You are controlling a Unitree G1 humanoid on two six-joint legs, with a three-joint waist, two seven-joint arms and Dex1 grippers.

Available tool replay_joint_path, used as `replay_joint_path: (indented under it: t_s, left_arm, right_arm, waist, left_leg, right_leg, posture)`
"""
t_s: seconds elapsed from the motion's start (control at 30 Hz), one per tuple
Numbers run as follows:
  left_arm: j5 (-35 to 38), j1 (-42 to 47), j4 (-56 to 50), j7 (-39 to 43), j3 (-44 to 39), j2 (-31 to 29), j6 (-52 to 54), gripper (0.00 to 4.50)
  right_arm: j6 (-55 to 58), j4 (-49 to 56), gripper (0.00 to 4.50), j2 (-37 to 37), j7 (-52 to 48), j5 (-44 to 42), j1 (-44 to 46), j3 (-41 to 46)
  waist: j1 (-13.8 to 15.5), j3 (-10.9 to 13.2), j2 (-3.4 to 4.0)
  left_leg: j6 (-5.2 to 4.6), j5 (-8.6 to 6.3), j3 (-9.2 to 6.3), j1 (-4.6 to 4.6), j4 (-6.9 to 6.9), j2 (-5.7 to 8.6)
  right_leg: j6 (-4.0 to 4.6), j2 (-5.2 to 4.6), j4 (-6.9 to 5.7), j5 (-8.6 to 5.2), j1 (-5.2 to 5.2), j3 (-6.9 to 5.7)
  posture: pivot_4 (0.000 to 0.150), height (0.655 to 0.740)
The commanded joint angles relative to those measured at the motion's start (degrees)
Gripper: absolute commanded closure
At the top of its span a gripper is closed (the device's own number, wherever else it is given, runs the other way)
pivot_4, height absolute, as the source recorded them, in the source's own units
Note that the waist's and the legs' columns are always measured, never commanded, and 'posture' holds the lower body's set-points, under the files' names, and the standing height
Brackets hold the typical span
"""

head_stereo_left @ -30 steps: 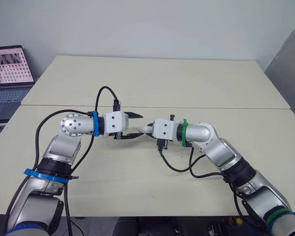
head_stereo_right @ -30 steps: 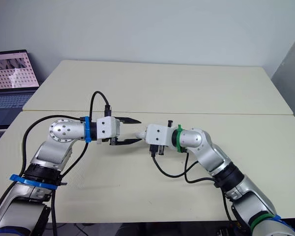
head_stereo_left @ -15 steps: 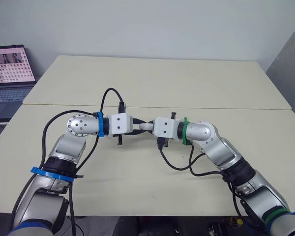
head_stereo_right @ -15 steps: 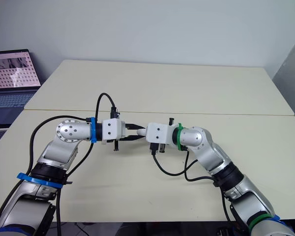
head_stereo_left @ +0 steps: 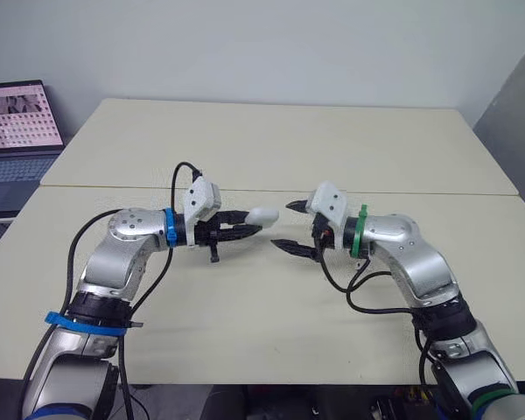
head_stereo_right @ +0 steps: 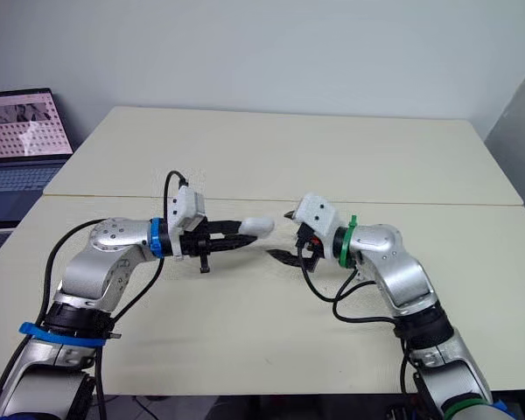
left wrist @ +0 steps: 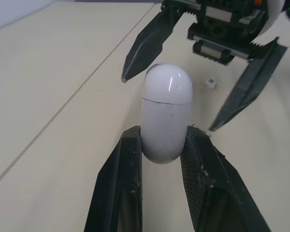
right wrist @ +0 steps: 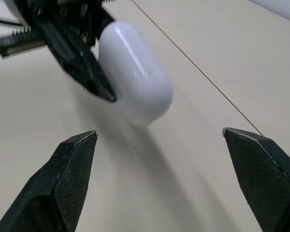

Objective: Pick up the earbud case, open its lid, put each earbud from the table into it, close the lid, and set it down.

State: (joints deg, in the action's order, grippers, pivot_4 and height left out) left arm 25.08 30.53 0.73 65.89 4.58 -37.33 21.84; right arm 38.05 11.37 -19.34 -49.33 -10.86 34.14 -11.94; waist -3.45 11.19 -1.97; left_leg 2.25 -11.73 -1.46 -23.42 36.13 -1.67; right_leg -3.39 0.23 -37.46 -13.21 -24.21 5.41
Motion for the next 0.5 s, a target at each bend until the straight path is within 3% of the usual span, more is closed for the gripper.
replay_joint_path:
  t_s: [0.03, 0.23, 0.5]
  left_arm:
    - [2.9, -0.9, -5.2, 0.6, -1.5, -1.2, 3.8, 3.78]
    - [2.7, -2.3, -6.7, 1.1, -1.0, -1.7, 4.8, 3.78]
    - [2.3, -3.5, -6.4, -0.7, -1.8, -0.1, 4.1, 3.78]
  right_arm:
    - [6.2, 3.0, 0.05, 2.1, 2.3, -5.5, 1.4, 3.5]
    - [13.4, -0.3, 0.05, 5.2, 7.2, -11.8, 5.8, 9.9]
    - [19.5, -3.8, 0.05, 4.0, 10.5, -17.9, 8.2, 16.4]
  waist:
    - [0.0, 0.0, 0.0]
    - [0.0, 0.0, 0.0]
    - [0.1, 0.0, 0.0]
  left_leg:
    - [0.0, 0.0, 0.02, 0.04, 0.0, 0.0]
    - [0.01, 0.01, 0.06, 0.18, 0.03, 0.01]
    - [0.01, 0.01, 0.04, 0.13, -0.01, 0.0]
  right_leg:
    - [0.01, 0.01, -0.04, -0.01, 0.0, 0.03]
    - [0.12, 0.03, -0.29, -0.08, 0.0, 0.08]
    - [0.2, 0.03, -0.23, -0.14, 0.0, 0.04]
  posture:
    - [0.15, 0.74]
    - [0.15, 0.74]
    - [0.15, 0.74]
